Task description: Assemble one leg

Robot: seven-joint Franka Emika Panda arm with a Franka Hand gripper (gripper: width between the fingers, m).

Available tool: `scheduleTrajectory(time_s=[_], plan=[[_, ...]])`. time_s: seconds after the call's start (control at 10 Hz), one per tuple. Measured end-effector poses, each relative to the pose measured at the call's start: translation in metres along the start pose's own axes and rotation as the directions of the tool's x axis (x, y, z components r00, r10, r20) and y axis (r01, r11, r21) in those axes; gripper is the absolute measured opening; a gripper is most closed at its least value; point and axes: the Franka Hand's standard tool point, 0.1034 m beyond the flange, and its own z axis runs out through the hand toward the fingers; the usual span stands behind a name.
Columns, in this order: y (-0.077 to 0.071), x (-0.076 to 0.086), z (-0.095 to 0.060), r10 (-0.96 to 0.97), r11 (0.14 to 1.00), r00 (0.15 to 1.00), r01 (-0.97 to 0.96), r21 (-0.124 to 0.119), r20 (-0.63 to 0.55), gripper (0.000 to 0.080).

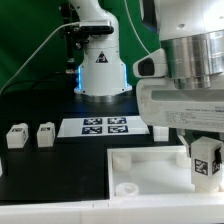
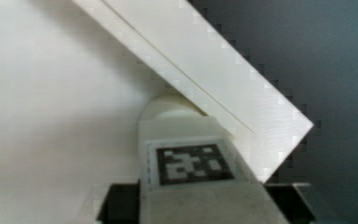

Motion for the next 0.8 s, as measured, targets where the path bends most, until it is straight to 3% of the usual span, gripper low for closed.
scheduleTrajectory(time_s=[0.1,0.2,0.5,0.6,0.7,0.8], plan=[[0.0018,-0.0016,0.0005,0.223,0.974,0.975,-0.223,0.047,0.018,0.0299],[0.0014,-0.0030,0.0007,0.331,0.941,0.943,-0.333,0.063,0.035,0.0300],[0.0015,-0.0039,0.0007,0.281,0.957,0.959,-0.283,0.060,0.035,0.0300],[0.0018,-0.0044,0.0011,0.244,0.968,0.969,-0.245,0.057,0.031,0.0376],[0.0018,-0.0061,0.0011,0.074,0.996,0.997,-0.074,0.048,0.015,0.0376],[0.0011,-0.0066,0.0008,-0.134,0.990,0.991,0.134,0.037,-0.007,0.0569]])
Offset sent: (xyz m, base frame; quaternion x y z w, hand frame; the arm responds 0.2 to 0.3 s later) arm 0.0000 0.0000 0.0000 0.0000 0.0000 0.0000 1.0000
